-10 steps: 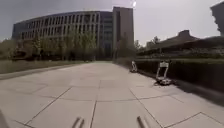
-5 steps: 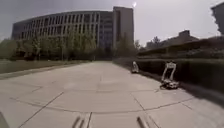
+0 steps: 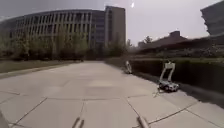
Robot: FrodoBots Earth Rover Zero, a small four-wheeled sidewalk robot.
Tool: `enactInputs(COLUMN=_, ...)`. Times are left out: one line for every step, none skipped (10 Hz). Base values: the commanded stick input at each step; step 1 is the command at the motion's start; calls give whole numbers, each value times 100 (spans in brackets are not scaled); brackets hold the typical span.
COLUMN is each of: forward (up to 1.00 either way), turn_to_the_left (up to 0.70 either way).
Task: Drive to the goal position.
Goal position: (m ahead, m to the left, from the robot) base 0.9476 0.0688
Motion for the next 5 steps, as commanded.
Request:
enactInputs(forward=70, turn_to_the_left=33)
enactInputs(forward=70, turn_to_the_left=36)
enactInputs(forward=70, turn_to_the_left=22)
enactInputs(forward=70, turn_to_the_left=1)
enactInputs(forward=70, turn_to_the_left=1)
